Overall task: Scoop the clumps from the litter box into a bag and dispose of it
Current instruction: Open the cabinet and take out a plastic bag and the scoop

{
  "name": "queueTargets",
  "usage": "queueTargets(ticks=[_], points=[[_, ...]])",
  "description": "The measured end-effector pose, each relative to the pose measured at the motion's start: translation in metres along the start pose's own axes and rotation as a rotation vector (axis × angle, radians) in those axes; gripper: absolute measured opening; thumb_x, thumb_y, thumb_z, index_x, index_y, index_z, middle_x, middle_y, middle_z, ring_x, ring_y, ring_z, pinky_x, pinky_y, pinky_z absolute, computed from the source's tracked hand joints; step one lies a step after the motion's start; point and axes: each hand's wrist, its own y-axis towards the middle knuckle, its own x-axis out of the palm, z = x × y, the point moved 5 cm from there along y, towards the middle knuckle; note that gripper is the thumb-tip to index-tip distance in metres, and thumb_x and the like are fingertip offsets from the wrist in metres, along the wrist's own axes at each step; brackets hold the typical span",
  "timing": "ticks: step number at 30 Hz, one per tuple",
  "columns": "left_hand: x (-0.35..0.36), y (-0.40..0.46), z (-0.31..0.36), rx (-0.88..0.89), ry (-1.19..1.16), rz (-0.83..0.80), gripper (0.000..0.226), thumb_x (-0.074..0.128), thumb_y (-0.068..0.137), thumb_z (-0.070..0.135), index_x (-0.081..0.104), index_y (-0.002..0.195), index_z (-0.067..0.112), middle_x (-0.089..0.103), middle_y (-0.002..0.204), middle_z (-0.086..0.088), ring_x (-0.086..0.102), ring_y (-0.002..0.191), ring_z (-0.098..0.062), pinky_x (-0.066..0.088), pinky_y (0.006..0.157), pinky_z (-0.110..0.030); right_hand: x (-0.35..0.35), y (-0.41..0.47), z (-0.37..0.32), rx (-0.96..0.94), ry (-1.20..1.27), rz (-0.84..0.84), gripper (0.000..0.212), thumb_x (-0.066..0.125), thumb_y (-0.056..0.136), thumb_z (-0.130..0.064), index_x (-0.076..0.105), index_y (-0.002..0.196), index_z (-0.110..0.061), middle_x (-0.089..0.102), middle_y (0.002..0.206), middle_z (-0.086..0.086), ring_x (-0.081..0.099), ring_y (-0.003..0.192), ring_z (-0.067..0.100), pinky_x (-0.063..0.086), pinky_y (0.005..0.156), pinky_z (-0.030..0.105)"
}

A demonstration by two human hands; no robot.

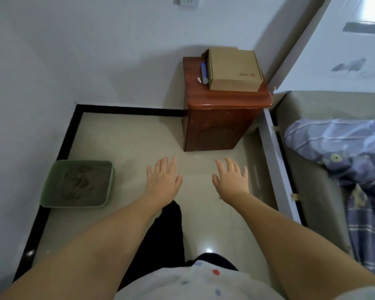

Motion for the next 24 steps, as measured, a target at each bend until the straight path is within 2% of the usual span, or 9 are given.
queueTargets(ticks=[4, 7, 8, 10, 14, 16, 19, 22, 24], points=[[-0.009, 0.074, 0.009, 0.027, 0.004, -0.041, 0.065, 0.021, 0.093, 0.047, 0.011, 0.150, 0.017, 0.023, 0.152, -0.011, 0.022, 0.140, -0.025, 0.019, 0.114, -0.043, -0.015, 0.068, 0.014, 0.031, 0.030, -0.053, 0.054, 0.022, 0.100, -0.043, 0.008, 0.150, -0.027, 0.009, 0.159, 0.004, 0.005, 0.147, 0.024, 0.005, 0.118, 0.051], [-0.003, 0.125, 0.022, -0.021, -0.062, -0.068, 0.073, 0.013, 0.086, 0.050, 0.014, 0.150, 0.014, 0.029, 0.149, -0.013, 0.028, 0.136, -0.027, 0.026, 0.109, -0.040, -0.023, 0.119, 0.029, 0.028, 0.053, -0.073, 0.052, 0.023, 0.101, -0.041, 0.012, 0.149, -0.025, 0.012, 0.158, 0.004, 0.007, 0.147, 0.023, 0.007, 0.118, 0.050], [0.004, 0.144, 0.027, -0.044, -0.097, -0.075, 0.072, 0.014, 0.088, 0.049, 0.015, 0.149, 0.013, 0.030, 0.148, -0.013, 0.030, 0.135, -0.028, 0.028, 0.107, -0.040, -0.021, 0.140, 0.033, 0.014, 0.062, -0.078, 0.052, 0.024, 0.101, -0.040, 0.013, 0.149, -0.025, 0.012, 0.158, 0.004, 0.008, 0.147, 0.023, 0.008, 0.118, 0.050], [0.035, 0.189, 0.036, -0.089, -0.185, -0.077, 0.062, 0.031, 0.097, 0.039, 0.015, 0.149, 0.009, 0.030, 0.148, -0.014, 0.030, 0.134, -0.029, 0.029, 0.107, -0.039, -0.006, 0.190, 0.039, -0.044, 0.076, -0.082, 0.052, 0.025, 0.101, -0.038, 0.013, 0.149, -0.024, 0.011, 0.158, 0.004, 0.009, 0.147, 0.023, 0.007, 0.118, 0.048], [0.141, 0.303, 0.044, -0.250, -0.460, 0.000, 0.061, 0.043, 0.097, 0.028, 0.017, 0.147, 0.004, 0.027, 0.149, -0.019, 0.027, 0.136, -0.032, 0.024, 0.111, -0.036, 0.077, 0.315, 0.040, -0.266, 0.017, -0.029, 0.055, 0.033, 0.099, -0.034, 0.012, 0.150, -0.025, 0.010, 0.159, 0.003, 0.004, 0.147, 0.019, 0.004, 0.118, 0.048], [0.197, 0.357, 0.042, -0.341, -0.626, 0.072, 0.061, 0.046, 0.096, 0.023, 0.019, 0.146, 0.001, 0.028, 0.147, -0.021, 0.029, 0.135, -0.033, 0.023, 0.110, -0.034, 0.125, 0.371, 0.040, -0.359, -0.014, 0.074, 0.054, 0.037, 0.097, -0.030, 0.023, 0.149, -0.022, 0.019, 0.157, 0.006, 0.012, 0.147, 0.020, 0.009, 0.117, 0.051], [0.261, 0.416, 0.034, -0.376, -0.781, 0.208, 0.061, 0.046, 0.096, 0.019, 0.018, 0.147, 0.003, 0.028, 0.146, -0.021, 0.032, 0.134, -0.033, 0.027, 0.111, -0.035, 0.179, 0.433, 0.040, -0.481, -0.030, 0.374, 0.052, 0.035, 0.087, -0.030, 0.048, 0.136, -0.017, 0.045, 0.145, 0.010, 0.039, 0.137, 0.025, 0.031, 0.108, 0.055], [0.293, 0.451, 0.029, -0.237, -0.832, 0.410, 0.063, 0.045, 0.094, 0.017, 0.016, 0.149, 0.010, 0.026, 0.148, -0.015, 0.033, 0.134, -0.026, 0.033, 0.112, -0.040, 0.222, 0.474, 0.045, -0.666, -0.124, 0.628, 0.050, 0.046, 0.087, -0.023, 0.045, 0.136, -0.016, 0.041, 0.147, 0.009, 0.030, 0.140, 0.023, 0.021, 0.113, 0.054], [0.307, 0.463, 0.030, -0.159, -0.836, 0.514, 0.068, 0.045, 0.093, 0.015, 0.008, 0.150, 0.011, 0.017, 0.152, -0.011, 0.028, 0.137, -0.024, 0.031, 0.114, -0.037, 0.238, 0.492, 0.048, -0.754, -0.163, 0.785, 0.053, 0.055, 0.088, -0.021, 0.039, 0.139, -0.017, 0.036, 0.150, 0.007, 0.022, 0.142, 0.022, 0.012, 0.115, 0.053]])
